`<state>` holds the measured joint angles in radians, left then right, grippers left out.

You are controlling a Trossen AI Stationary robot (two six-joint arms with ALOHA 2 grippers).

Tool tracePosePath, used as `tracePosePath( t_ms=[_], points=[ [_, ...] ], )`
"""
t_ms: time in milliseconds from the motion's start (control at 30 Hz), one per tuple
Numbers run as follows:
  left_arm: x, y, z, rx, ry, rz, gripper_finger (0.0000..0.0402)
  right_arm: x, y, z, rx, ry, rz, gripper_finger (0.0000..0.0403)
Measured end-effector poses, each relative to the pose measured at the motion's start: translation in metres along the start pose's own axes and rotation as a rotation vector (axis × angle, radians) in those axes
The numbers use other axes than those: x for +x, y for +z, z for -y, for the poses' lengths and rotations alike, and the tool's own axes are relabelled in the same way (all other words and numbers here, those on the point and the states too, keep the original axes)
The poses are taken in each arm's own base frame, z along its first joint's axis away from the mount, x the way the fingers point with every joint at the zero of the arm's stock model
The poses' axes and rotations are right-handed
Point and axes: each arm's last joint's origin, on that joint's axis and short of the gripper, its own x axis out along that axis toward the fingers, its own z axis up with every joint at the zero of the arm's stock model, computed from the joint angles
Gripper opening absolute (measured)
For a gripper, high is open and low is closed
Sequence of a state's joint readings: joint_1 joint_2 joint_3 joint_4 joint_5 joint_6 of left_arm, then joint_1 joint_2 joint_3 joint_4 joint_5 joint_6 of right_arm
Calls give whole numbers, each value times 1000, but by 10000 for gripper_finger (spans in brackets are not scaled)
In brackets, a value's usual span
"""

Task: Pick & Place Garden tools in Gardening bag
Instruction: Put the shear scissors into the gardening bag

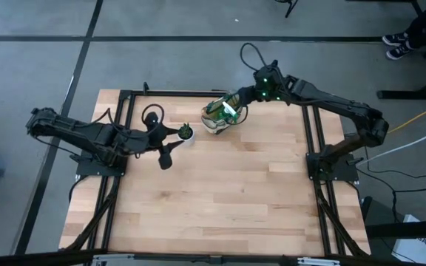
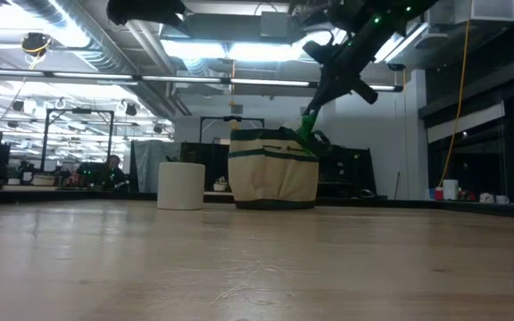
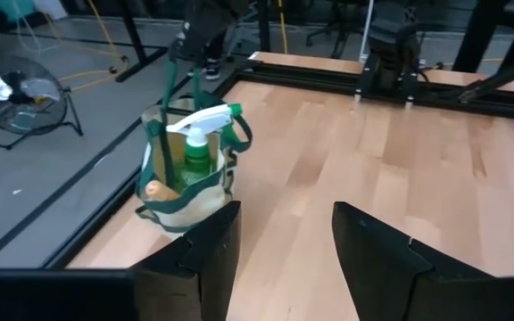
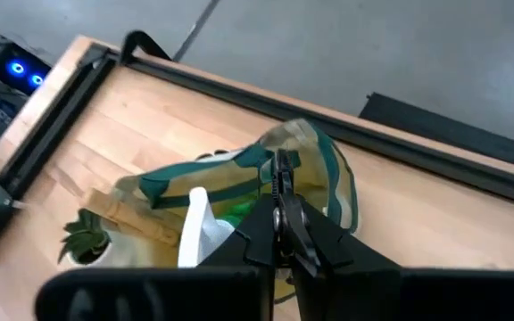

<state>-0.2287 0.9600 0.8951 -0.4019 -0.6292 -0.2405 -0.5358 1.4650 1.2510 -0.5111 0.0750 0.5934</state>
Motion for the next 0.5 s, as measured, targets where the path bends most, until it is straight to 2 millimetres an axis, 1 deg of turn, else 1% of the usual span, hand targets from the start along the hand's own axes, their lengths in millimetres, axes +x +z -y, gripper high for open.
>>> tracePosePath(
  t_ms=[100,267,500],
  points=[
    [2,1,-3,-6,15,-1,171,9,-2,1,-9,-13,-20,18],
    [4,1,-6,-13,32,-2,171,17,-3,0,-10,-15,-24,23],
    [4,1,-7,-16,39,-2,170,17,-3,0,-9,-11,-20,51]
  ],
)
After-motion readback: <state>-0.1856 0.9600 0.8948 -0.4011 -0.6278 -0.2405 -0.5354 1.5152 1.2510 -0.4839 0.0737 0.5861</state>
